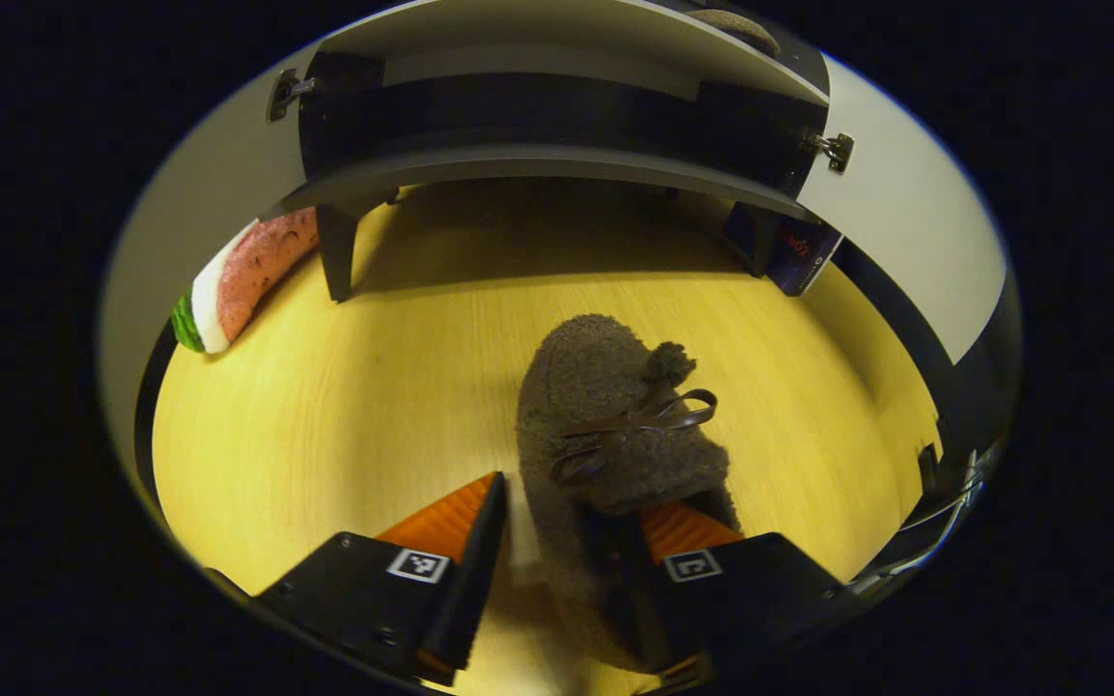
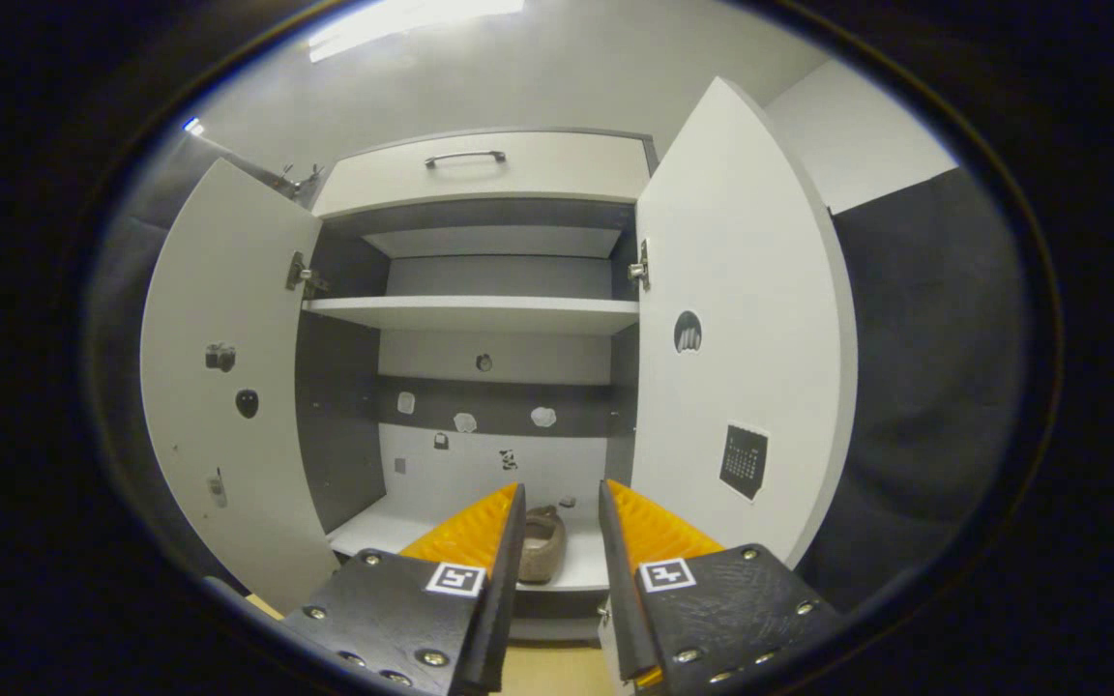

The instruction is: Grab one shoe with the right hand and put it into the shoe cabinet, grab the other shoe with the left hand and put it into the shoe cabinet; then close the right door with the right hand and the left door with the left hand.

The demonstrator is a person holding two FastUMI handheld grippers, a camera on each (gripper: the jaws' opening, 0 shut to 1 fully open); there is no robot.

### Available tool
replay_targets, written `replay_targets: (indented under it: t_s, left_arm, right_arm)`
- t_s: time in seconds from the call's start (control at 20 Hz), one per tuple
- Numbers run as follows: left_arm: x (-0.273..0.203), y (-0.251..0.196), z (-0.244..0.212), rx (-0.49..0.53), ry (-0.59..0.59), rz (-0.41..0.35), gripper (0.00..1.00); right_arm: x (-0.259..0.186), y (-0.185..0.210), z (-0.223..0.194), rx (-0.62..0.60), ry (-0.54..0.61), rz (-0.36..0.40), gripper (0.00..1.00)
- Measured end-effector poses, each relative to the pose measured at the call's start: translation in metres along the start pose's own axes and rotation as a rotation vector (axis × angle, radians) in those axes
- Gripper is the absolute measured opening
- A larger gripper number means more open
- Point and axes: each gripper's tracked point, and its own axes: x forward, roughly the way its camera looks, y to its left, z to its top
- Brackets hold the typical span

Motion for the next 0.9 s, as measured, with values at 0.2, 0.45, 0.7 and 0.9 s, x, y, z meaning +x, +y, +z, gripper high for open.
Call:
replay_targets:
  t_s: [0.2, 0.45, 0.7, 0.9]
  left_arm:
    - [-0.002, 0.017, 0.006, -0.043, -0.010, 0.079, 0.21]
    - [-0.016, 0.020, 0.011, -0.100, 0.053, 0.145, 0.01]
    - [-0.066, 0.015, 0.074, -0.135, -0.066, 0.141, 0.01]
    - [-0.135, 0.028, 0.139, -0.134, -0.195, 0.133, 0.01]
  right_arm:
    - [-0.003, 0.002, 0.001, 0.000, -0.007, 0.002, 0.43]
    - [-0.005, 0.000, 0.001, 0.010, -0.006, 0.003, 0.44]
    - [-0.008, -0.003, -0.002, 0.018, -0.005, 0.000, 0.43]
    - [-0.009, -0.002, -0.003, 0.032, -0.008, 0.007, 0.43]
